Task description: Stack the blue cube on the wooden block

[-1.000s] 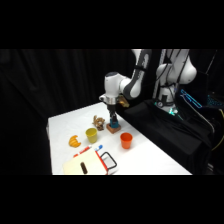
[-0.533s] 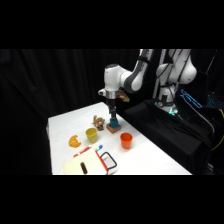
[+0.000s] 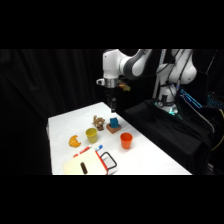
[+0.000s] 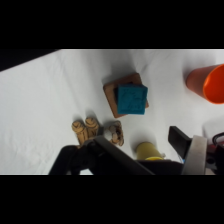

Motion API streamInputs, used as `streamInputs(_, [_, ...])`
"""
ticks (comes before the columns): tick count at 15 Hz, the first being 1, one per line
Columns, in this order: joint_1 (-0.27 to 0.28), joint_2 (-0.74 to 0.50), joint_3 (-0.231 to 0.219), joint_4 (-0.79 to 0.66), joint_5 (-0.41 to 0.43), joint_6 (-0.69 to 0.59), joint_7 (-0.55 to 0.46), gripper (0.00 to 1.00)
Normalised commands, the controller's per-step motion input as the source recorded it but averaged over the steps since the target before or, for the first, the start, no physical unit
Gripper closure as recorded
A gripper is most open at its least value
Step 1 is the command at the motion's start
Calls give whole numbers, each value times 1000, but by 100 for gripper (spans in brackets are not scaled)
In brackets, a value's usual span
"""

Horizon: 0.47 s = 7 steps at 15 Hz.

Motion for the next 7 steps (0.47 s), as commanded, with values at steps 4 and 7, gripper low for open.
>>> streamInputs(4, [-35, -75, 17, 326, 197, -409, -278, 0])
streamInputs(7, [-40, -29, 18, 335, 144, -383, -192, 0])
